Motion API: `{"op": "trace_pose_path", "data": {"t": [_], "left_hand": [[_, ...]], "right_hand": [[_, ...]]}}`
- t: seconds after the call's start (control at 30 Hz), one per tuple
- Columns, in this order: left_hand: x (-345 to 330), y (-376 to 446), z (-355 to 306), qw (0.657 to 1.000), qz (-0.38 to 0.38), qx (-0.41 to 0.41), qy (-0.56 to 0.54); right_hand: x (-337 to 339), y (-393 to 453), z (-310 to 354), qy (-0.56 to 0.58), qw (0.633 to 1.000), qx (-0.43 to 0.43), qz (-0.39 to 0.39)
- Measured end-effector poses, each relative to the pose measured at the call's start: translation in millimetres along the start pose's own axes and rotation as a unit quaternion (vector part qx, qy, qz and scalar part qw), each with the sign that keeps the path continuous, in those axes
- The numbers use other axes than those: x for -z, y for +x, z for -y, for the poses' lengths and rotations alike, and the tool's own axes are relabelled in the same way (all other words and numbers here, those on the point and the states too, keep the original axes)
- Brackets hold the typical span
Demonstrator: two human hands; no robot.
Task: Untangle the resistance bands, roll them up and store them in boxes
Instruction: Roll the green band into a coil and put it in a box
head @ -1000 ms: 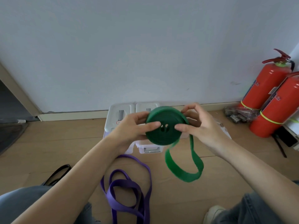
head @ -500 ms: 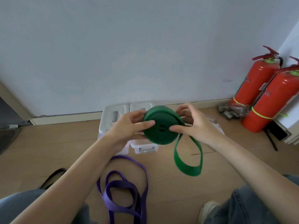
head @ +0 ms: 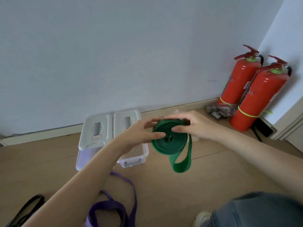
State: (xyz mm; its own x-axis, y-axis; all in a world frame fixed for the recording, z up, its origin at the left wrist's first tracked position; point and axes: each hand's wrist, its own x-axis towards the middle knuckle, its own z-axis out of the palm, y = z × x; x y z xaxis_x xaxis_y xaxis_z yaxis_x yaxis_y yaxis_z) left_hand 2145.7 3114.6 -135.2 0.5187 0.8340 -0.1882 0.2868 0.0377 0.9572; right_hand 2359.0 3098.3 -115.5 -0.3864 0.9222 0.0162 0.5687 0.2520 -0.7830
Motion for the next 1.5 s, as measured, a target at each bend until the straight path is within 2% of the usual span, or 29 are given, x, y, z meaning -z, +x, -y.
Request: {"op": "trace_pose_path", "data": {"t": [0.07,0.1,0.17,0.27,0.33,0.4,0.47,0.53,0.6,0.67,0.77,0.87,0.93,1.0,1.07,1.13,1.2,1.27,1.33,1.4,1.5], "left_hand": [[-7.8,21.1,-0.9,0.999,0.016,0.014,0.042],[-11.7,31.4,1.8,0.999,0.009,0.022,0.028],[-19.3,52.5,12.5,0.998,-0.013,0.039,-0.054],[-40.0,87.3,35.0,0.980,-0.069,0.080,-0.167],[-60.8,111.6,55.7,0.962,-0.092,0.129,-0.223],[-75.6,132.0,76.0,0.955,-0.075,0.177,-0.224],[-76.5,147.9,92.4,0.969,-0.010,0.201,-0.146],[-73.3,164.6,103.5,0.973,0.068,0.204,-0.086],[-75.6,181.9,109.4,0.968,0.131,0.204,-0.061],[-83.1,196.3,117.7,0.968,0.151,0.198,-0.033],[-88.1,206.9,138.6,0.975,0.087,0.188,-0.083],[-94.5,210.8,157.8,0.961,-0.012,0.204,-0.187],[-109.7,213.5,167.0,0.952,-0.059,0.210,-0.212],[-123.6,216.5,173.2,0.950,-0.068,0.221,-0.208],[-125.6,220.4,176.9,0.954,-0.017,0.245,-0.171],[-118.3,226.8,177.0,0.951,0.073,0.273,-0.124],[-116.7,234.9,177.7,0.943,0.132,0.277,-0.125],[-125.3,243.2,180.7,0.953,0.108,0.260,-0.115],[-136.7,252.6,185.1,0.960,0.028,0.251,-0.125],[-144.4,262.3,191.8,0.959,-0.023,0.246,-0.140],[-155.0,276.3,199.2,0.962,-0.036,0.246,-0.112]], "right_hand": [[-0.2,0.9,-20.2,0.020,0.998,-0.021,-0.052],[1.1,0.7,-31.8,0.063,0.993,-0.039,-0.088],[6.1,-1.5,-56.8,0.128,0.983,-0.061,-0.116],[0.1,-1.7,-103.0,0.221,0.965,-0.092,-0.106],[-14.5,0.7,-132.7,0.257,0.944,-0.107,-0.177],[-25.0,3.7,-160.5,0.264,0.931,-0.106,-0.228],[-24.0,4.1,-185.2,0.300,0.924,-0.115,-0.207],[-17.1,4.4,-208.1,0.312,0.931,-0.135,-0.131],[-15.6,7.8,-224.8,0.274,0.950,-0.138,-0.052],[-17.7,15.0,-238.6,0.255,0.953,-0.150,-0.060],[-18.1,17.8,-260.2,0.307,0.924,-0.186,-0.129],[-33.6,14.2,-278.6,0.388,0.893,-0.203,-0.102],[-53.2,16.2,-284.9,0.399,0.882,-0.209,-0.141],[-66.3,18.9,-290.1,0.379,0.875,-0.221,-0.204],[-63.9,15.3,-299.3,0.359,0.879,-0.226,-0.219],[-50.0,7.8,-308.3,0.355,0.894,-0.228,-0.152],[-41.3,5.4,-314.9,0.344,0.907,-0.229,-0.082],[-42.2,10.3,-319.2,0.249,0.934,-0.229,-0.116],[-47.1,13.6,-323.4,0.137,0.947,-0.245,-0.154],[-51.0,11.6,-325.0,0.053,0.953,-0.275,-0.117],[-58.1,5.5,-331.4,-0.108,0.951,-0.281,-0.076]]}}
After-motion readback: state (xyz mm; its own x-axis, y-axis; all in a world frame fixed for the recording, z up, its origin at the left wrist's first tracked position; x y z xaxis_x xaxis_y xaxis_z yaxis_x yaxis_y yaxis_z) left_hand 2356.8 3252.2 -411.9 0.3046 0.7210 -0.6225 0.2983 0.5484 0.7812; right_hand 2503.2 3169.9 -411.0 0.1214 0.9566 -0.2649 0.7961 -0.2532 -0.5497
